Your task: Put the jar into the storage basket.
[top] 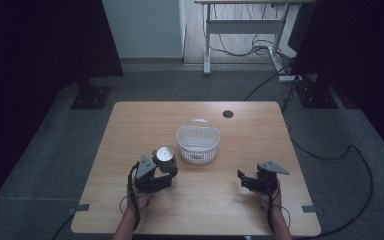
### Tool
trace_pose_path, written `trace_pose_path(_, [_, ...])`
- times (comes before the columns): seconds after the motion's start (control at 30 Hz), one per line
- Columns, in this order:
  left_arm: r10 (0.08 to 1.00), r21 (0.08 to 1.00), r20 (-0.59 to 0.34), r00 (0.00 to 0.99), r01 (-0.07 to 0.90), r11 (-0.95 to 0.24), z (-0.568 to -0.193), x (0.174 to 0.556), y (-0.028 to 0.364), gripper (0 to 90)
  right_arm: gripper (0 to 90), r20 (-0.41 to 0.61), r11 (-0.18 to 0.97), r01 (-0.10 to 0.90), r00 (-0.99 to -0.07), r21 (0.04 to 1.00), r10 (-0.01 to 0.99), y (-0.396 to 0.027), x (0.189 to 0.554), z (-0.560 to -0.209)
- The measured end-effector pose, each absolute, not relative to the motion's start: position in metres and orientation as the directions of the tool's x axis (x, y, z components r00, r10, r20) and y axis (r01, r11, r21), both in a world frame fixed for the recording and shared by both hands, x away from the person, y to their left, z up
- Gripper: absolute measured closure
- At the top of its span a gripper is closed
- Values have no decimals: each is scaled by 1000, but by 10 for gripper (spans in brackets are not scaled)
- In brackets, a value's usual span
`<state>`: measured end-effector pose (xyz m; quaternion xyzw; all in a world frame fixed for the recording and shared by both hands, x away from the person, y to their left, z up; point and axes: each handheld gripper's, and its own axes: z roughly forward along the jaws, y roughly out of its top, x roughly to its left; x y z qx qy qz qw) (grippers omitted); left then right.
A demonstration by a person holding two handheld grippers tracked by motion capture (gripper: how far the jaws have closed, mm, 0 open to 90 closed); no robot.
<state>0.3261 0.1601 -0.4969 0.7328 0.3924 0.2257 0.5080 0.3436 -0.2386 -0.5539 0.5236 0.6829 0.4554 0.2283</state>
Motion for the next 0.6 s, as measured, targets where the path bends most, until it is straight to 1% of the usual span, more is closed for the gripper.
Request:
trace_pose_path(0.23, [794, 925, -35, 607, 320, -204, -495, 325, 162, 297, 96, 166, 35, 510, -342, 860, 925, -239, 344, -554])
trace_pose_path(0.6, [800, 928, -49, 598, 324, -185, -494, 326, 161, 303, 96, 168, 33, 510, -343, 859, 924, -239, 344, -554])
